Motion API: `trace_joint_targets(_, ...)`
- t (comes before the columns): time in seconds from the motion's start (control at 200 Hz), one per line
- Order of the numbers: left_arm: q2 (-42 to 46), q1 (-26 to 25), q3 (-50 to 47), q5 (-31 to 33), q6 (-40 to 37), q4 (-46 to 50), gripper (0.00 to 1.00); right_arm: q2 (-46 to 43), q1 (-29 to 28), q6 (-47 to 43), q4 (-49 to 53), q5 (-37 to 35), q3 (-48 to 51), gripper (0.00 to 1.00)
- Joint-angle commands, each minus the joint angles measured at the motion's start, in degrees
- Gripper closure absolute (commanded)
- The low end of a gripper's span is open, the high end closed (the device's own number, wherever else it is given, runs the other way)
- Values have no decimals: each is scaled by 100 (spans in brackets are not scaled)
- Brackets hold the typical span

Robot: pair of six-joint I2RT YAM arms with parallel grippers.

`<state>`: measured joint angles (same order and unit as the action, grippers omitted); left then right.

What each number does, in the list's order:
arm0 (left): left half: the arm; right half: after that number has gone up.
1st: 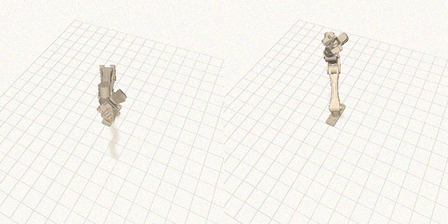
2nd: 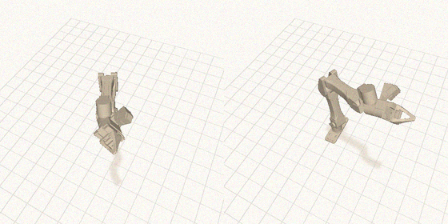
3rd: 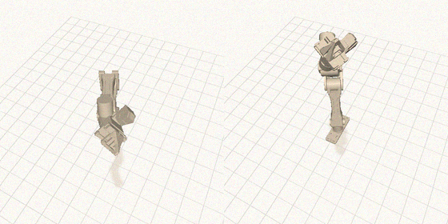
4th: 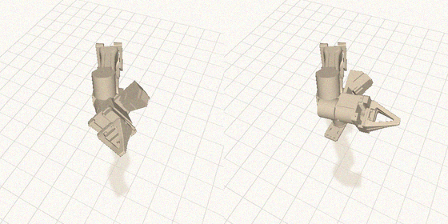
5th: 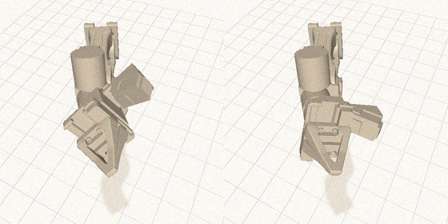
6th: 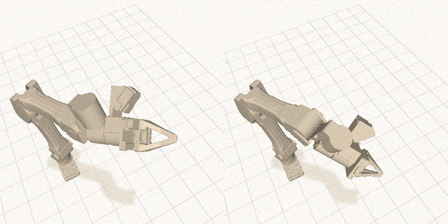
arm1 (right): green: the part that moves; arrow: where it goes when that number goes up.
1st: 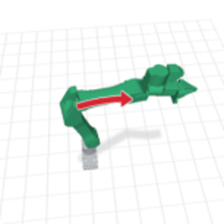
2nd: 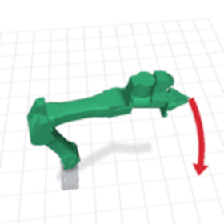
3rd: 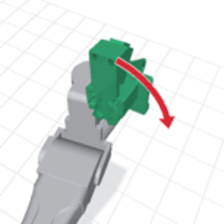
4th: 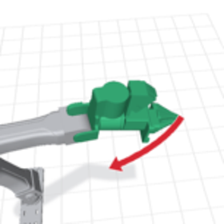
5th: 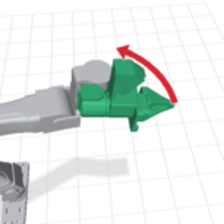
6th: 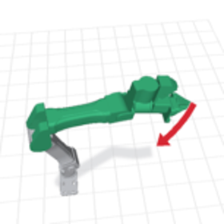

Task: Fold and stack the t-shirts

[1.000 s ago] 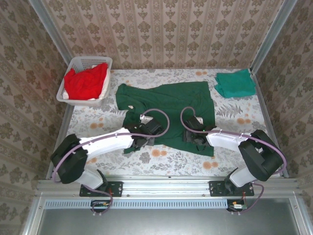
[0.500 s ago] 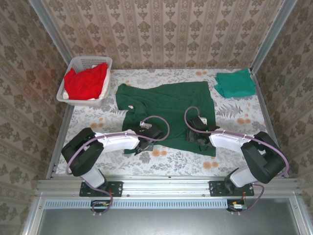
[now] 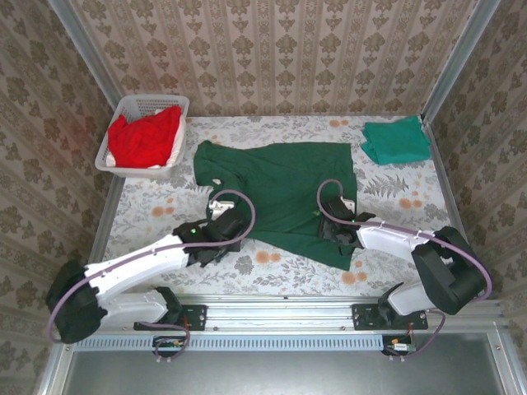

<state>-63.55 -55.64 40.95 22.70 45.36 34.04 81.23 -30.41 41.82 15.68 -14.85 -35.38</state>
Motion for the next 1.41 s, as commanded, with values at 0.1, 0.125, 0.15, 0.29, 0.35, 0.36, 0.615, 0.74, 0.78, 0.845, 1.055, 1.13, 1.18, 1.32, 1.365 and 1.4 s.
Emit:
trace_joint_targets(0.1,245,227,-597,-415,-26,-265,56,-46,10,126,231,-50,72,36)
trace_joint_targets(0.125,159,228,-601,-430,2,-260,51,-37,-3,142,223,-44,90,36)
trace_joint_targets(0.15,71,224,-604,-441,20,-273,49,-30,-21,158,232,-40,97,37)
trace_joint_targets(0.29,-339,262,-649,-358,51,-313,45,-25,-65,171,288,-101,84,36)
trace_joint_targets(0.35,-484,297,-658,-401,-13,-429,45,-22,-61,168,295,-113,66,36)
trace_joint_targets(0.36,-512,305,-658,-401,-22,-445,45,-22,-66,162,291,-107,66,36)
trace_joint_targets(0.615,-1010,472,-599,-292,-199,-442,64,129,-62,133,236,-95,31,36)
trace_joint_targets(0.74,-925,562,-663,-282,-246,-368,85,108,-61,116,229,-89,34,37)
trace_joint_targets(0.78,-845,578,-675,-260,-253,-320,88,96,-59,99,252,-98,16,36)
trace_joint_targets(0.845,-657,609,-676,-257,-264,-205,100,90,-52,52,288,-130,-25,36)
trace_joint_targets(1.055,607,754,-595,-458,-539,321,100,239,-9,-77,816,-407,-486,36)
trace_joint_targets(1.13,1218,825,-450,-777,-605,628,100,116,8,28,1239,-744,-593,36)
trace_joint_targets(1.18,1662,833,-342,-936,-601,853,100,-42,25,44,1283,-818,-536,37)
trace_joint_targets(1.32,2806,830,-309,-1114,-296,1502,100,-430,44,21,1275,-711,-437,37)
trace_joint_targets(1.365,3078,831,-434,-1138,-167,1598,100,-480,37,5,1254,-658,-427,37)
trace_joint_targets(1.4,3287,835,-537,-1160,-68,1639,100,-505,31,-7,1244,-634,-426,37)
